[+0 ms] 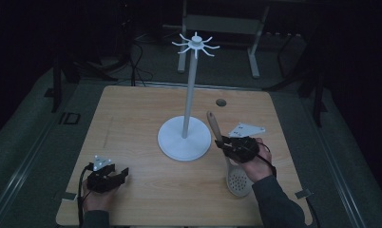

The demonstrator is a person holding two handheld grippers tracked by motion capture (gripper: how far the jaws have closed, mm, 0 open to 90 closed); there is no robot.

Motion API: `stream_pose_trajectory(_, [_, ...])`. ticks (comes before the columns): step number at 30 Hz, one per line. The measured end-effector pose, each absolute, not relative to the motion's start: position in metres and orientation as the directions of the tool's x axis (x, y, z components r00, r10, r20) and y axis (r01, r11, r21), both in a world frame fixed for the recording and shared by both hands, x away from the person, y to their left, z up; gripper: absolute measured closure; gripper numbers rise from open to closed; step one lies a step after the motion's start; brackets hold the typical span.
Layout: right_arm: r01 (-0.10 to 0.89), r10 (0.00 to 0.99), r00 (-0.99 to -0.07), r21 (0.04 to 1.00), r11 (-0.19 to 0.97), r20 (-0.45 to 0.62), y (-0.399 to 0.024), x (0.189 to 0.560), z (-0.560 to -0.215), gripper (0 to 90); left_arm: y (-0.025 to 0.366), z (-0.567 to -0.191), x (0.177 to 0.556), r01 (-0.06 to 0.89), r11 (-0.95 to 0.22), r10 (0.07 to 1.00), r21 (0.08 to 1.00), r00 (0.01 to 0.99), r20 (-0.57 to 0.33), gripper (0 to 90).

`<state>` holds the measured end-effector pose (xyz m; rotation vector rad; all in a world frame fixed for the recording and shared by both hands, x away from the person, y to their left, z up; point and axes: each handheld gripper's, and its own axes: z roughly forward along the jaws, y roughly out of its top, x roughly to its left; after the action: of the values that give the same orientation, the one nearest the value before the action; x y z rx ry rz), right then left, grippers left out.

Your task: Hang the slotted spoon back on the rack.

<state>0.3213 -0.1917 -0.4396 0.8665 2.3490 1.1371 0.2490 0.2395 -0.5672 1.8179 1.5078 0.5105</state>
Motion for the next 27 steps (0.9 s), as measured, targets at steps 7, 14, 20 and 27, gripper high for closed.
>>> stream_pose_trajectory(7, [0.364,0.704,-0.709,0.838,0.406,-0.033,-0.2,0.324,-0.433,74.2,0.24,-0.567,0.249,0.681,-0.067,0.961,0.73,0.241,-0.136,39.7])
stream_pose_trajectory(14, [0.329,0.707,-0.706,0.86,0.39,-0.05,-0.202,0.322,-0.427,74.1,0.24,-0.567,0.249,0.681,-0.067,0.961,0.729,0.241,-0.136,39.7])
stream_pose_trajectory(20, [0.294,0.699,-0.711,0.873,0.39,-0.073,-0.199,0.322,-0.419,74.2,0.24,-0.567,0.249,0.681,-0.065,0.961,0.729,0.239,-0.138,39.7])
stream_pose_trajectory(27, [0.27,0.692,-0.717,0.883,0.383,-0.081,-0.195,0.323,-0.412,74.2,0.24,-0.567,0.249,0.682,-0.065,0.961,0.728,0.24,-0.139,39.7])
